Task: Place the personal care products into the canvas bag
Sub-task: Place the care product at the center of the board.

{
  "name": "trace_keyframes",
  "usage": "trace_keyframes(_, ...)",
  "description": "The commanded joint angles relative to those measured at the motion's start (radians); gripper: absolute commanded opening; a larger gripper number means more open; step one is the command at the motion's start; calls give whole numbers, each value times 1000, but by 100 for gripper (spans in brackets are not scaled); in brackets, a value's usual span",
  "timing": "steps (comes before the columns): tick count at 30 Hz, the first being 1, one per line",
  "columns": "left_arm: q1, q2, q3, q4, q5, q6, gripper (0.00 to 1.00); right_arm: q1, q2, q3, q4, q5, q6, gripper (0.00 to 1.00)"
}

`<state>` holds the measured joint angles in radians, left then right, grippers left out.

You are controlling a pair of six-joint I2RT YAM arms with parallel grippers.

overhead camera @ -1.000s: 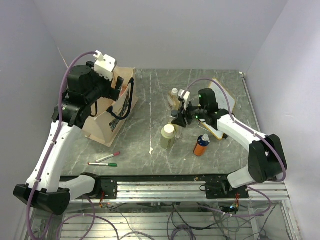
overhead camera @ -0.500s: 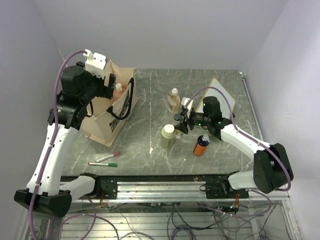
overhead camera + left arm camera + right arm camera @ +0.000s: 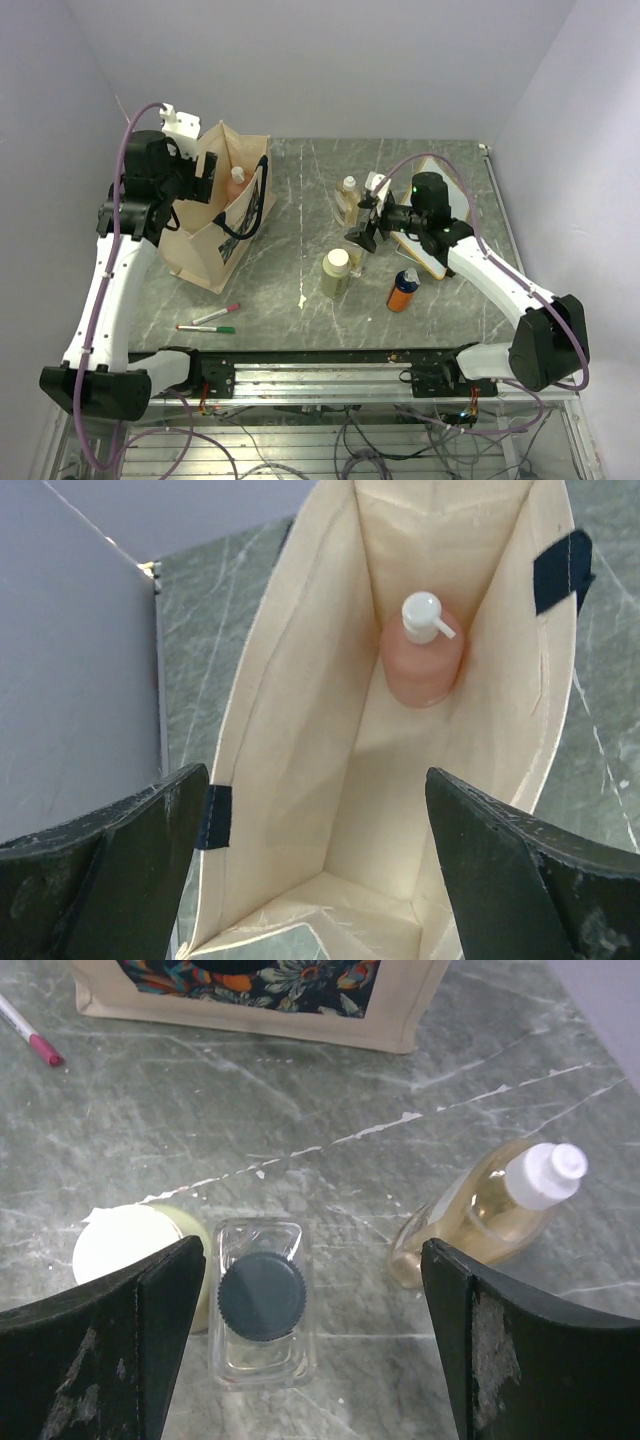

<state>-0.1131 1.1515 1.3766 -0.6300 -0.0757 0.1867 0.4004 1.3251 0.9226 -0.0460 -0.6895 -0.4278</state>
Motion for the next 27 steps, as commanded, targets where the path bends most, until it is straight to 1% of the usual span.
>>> trace_keyframes(1,13,30,52,-75,111,59,99,2,-13,116,-98,12,-7,89)
trace_keyframes(3,13,56,73,-96,163,69,99,8,12,173,-137,-13,-2,89)
trace_keyframes(6,12,134,131,-152,213,93,96,47,51,250,-173,-32,11,89)
trace_keyframes(9,6,242,198,-228,218,130,93,87,89,320,-195,-30,20,88)
trace_keyframes(11,6,303,228,-266,273,117,88,125,105,342,-191,-37,31,88)
trace_keyframes(14,6,368,247,-275,369,56,85,133,118,336,-154,-42,54,88)
trace_keyframes(16,5,387,249,-257,401,14,85,139,132,337,-133,-31,60,88)
trace_keyframes(19,6,370,226,-186,440,-43,88,150,181,360,-115,-22,87,87)
trace_keyframes(21,6,360,212,-147,466,-81,88,161,216,375,-84,-10,131,86)
trace_keyframes(23,6,368,224,-150,487,-99,87,167,257,397,-59,-6,182,84)
trace_keyframes(25,5,365,241,-154,465,-113,87,170,296,424,-37,3,220,84)
trace_keyframes(27,6,333,223,-111,421,-125,88,172,328,448,-33,14,238,83)
